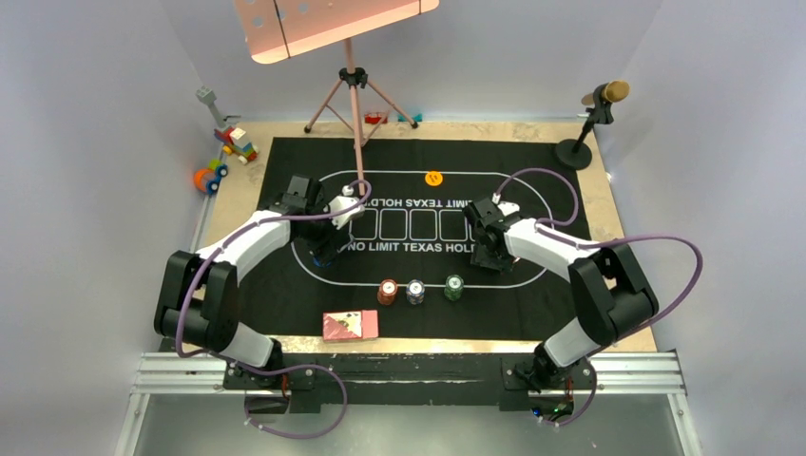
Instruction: Distribute texas hold em gaming equipment
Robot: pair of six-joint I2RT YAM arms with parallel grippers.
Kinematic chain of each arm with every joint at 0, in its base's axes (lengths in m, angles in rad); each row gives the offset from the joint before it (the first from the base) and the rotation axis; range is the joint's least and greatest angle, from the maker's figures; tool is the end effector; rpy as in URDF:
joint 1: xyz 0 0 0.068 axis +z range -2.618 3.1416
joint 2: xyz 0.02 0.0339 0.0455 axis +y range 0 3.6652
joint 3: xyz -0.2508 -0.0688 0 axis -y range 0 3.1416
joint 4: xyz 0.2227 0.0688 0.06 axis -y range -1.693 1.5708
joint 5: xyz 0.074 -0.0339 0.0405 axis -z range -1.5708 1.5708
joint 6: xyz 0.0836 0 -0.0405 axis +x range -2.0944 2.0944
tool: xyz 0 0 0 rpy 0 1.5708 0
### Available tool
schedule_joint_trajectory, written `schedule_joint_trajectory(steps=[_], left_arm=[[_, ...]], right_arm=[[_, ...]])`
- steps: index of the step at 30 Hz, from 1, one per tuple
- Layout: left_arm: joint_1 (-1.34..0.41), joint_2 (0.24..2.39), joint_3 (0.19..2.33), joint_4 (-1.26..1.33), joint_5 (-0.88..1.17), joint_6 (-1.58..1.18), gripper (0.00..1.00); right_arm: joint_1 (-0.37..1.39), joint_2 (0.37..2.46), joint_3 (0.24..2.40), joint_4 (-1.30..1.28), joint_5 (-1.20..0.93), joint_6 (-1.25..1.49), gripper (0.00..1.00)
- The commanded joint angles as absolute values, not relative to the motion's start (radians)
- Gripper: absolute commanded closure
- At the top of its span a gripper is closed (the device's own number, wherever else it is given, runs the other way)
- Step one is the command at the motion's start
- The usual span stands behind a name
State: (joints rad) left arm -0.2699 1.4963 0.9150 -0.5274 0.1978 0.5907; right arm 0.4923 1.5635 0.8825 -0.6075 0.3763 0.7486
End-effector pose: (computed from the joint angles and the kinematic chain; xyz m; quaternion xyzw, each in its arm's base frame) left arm 0.2751 -0.0931 0.1519 0.4246 0.8709 -0.0585 0.2403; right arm 0.2536 0.1011 0.1250 0.1504 0.9612 -0.0703 0.2201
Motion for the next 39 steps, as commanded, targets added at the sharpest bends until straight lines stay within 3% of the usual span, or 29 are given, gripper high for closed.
schedule_joint_trajectory(steps=[1,8,16,24,39], left_arm=[[-0.276,1.499,0.906,-0.480,0.202,0.623,0.00],[-0.298,1.523,0.898,-0.470,0.128,0.658,0.04],[-0.325,1.549,0.899,-0.473,0.037,0.673,0.01],[-0.325,1.605,0.892,-0.374,-0.118,0.663,0.00],[-0.310,1.528,0.900,-0.435,-0.092,0.655,0.00]], right_arm=[[0.488,1.500,0.873,-0.615,0.386,0.769,0.49],[0.509,1.420,0.953,-0.611,0.359,0.723,0.50],[0.632,1.421,1.045,-0.582,0.368,0.686,0.50],[0.647,1.376,1.040,-0.512,0.335,0.628,0.49],[0.681,1.379,1.063,-0.460,0.251,0.503,0.48]])
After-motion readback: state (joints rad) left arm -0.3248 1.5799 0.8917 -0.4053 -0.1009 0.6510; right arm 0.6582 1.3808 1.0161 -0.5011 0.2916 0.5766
